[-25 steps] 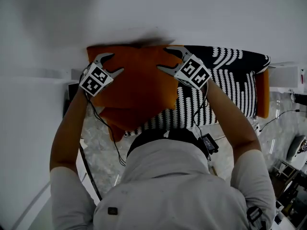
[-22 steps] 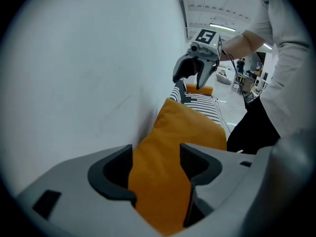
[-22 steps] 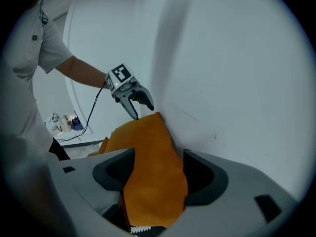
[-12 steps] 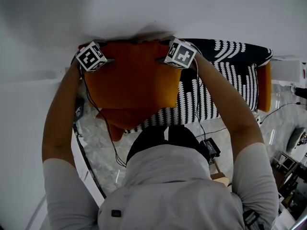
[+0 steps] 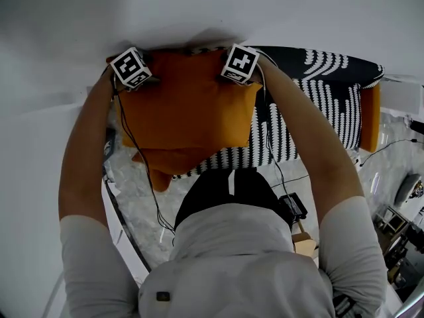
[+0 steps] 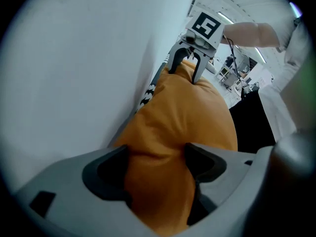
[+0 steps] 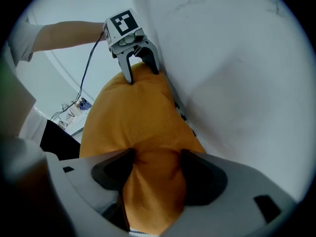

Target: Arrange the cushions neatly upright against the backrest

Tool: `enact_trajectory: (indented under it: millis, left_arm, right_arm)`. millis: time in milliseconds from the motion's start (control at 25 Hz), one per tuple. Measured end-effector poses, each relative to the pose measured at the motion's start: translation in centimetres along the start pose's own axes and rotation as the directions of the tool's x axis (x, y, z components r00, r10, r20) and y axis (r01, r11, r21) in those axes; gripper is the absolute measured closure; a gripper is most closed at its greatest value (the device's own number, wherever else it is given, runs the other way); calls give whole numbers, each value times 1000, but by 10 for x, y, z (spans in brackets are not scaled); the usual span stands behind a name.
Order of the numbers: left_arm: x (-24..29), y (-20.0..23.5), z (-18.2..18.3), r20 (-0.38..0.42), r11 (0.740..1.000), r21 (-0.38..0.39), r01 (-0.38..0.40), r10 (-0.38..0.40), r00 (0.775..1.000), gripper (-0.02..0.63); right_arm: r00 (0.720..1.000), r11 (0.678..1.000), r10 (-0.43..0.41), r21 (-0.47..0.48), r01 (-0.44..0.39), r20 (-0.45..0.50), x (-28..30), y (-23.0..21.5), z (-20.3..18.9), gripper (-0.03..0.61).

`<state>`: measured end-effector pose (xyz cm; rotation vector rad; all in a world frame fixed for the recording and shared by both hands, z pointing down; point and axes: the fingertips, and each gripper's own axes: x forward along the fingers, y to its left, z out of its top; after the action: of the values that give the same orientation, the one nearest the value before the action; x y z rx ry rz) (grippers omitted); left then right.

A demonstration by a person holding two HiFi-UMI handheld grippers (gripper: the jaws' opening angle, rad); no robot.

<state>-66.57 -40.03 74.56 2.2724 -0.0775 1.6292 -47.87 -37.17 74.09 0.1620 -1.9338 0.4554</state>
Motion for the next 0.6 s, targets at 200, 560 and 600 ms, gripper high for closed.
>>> enact_trajectory:
  millis: [200,560,600]
  left_arm:
    - [11,-2,-4,18,999,-10,30,-30,999,282]
    - [4,-8,-5,26,997,66,-45,44,999,478]
    - [1,-10,-5,31,996,70,-58,56,998,495]
  right_arm:
    - [999,999,35,16,-35,-15,16,5,-5,310]
    - [999,994,-36,-107,37,16,13,17,3,521]
    - [999,992,-48,-116,51,26,10,19,4,529]
